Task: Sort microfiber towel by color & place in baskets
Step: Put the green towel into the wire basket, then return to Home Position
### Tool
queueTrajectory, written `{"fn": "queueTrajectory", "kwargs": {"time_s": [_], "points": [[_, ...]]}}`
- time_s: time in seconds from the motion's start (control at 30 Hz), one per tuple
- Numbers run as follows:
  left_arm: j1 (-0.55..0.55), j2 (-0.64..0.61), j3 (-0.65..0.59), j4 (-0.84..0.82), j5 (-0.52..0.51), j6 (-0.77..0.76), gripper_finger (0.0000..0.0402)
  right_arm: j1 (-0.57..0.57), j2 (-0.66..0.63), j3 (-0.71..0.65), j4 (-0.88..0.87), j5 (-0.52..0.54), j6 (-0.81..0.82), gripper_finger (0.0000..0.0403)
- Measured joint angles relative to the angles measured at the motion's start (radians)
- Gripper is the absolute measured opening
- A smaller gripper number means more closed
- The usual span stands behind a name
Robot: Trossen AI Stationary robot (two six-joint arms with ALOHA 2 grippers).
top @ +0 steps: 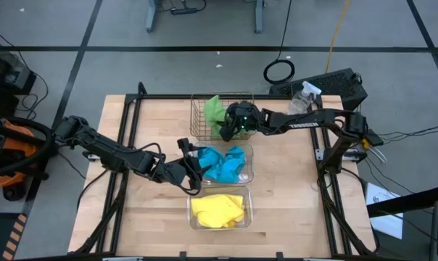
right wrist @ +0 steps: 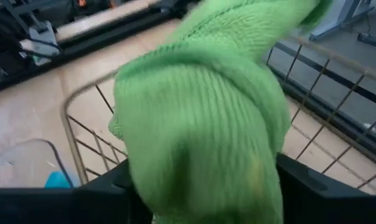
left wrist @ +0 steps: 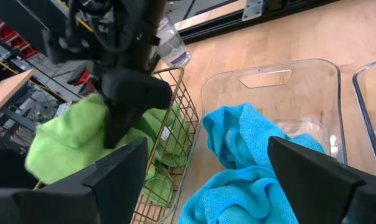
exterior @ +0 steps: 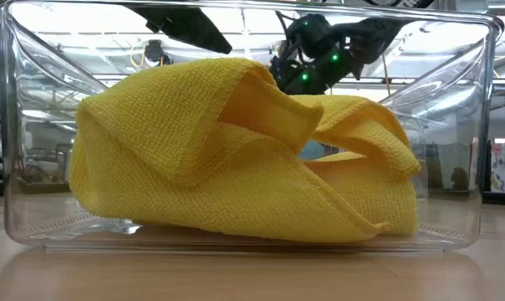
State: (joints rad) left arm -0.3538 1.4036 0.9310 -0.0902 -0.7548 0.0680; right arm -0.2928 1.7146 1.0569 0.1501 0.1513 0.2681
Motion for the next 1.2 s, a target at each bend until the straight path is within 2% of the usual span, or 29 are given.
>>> {"fn": "queueTrajectory", "kwargs": {"time_s": [0.27,0.6,0.73,0.93,1.1,1.2], "points": [[0.000,0.000,0.000,0.000,0.031,-0.002,0.0336,0.019,-0.076,0.000,-0.074,0.007,0.001,0.0257],[0.001,0.000,0.000,0.007,0.048,-0.009,0.0336,0.040,-0.164,0.000,-0.064,0.028,-0.061,0.0287],[0.001,0.000,0.000,0.010,0.048,-0.009,0.0336,0.055,-0.172,0.001,-0.039,0.058,-0.120,0.0288],[0.001,0.000,0.000,0.033,0.048,-0.016,0.0336,0.058,-0.172,0.013,-0.097,0.059,-0.148,0.0288],[0.001,0.000,0.000,0.038,0.053,-0.013,0.0336,0.106,-0.215,0.014,-0.230,0.039,-0.156,0.0285],[0.001,0.000,0.000,0.092,0.121,0.027,0.0329,0.186,-0.265,0.005,-0.349,0.047,-0.144,0.0269]]}}
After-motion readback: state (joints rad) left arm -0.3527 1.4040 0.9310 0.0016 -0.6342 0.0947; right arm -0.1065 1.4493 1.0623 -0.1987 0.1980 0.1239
